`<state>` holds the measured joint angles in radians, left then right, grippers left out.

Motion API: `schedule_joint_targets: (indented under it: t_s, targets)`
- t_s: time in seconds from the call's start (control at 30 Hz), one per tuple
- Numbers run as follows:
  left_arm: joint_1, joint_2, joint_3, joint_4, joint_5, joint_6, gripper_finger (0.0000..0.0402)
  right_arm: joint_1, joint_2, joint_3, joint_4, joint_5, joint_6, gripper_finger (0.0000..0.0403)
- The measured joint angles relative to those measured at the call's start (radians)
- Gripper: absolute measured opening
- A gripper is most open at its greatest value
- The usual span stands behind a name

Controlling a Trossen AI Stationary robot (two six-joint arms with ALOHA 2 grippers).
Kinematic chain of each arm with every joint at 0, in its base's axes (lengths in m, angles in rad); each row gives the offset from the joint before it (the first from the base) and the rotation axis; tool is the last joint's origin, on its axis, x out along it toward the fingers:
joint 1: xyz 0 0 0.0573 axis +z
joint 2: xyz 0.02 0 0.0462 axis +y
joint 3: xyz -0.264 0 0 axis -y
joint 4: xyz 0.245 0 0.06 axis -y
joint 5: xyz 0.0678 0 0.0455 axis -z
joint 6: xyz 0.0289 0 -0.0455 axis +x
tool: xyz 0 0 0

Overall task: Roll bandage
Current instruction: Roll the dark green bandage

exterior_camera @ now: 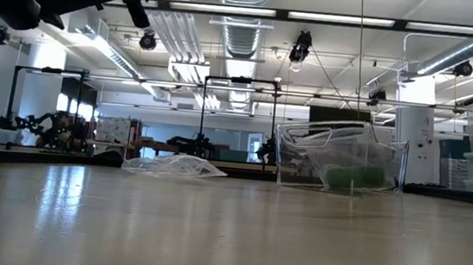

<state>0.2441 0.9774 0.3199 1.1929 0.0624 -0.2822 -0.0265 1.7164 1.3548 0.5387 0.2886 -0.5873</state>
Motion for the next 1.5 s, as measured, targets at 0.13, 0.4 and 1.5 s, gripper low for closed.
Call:
schedule_joint_targets:
  t_s: [0.13, 0.4, 1.5]
  targets:
    - [0.0, -0.001, -0.001, -0.001, 0.0, -0.018, 0.0, 0.0, 0.001, 0.0, -0.025, 0.0, -0.001, 0.0002]
    - [0.0, 0.019, -0.001, 0.011, 0.0, 0.014, 0.0, 0.0, 0.003, 0.0, -0.043, -0.001, 0.0, 0.0002]
    - [-0.023, 0.018, 0.007, -0.025, 0.085, 0.253, 0.023, 0.0, 0.006, 0.003, -0.094, -0.053, 0.229, 0.0002]
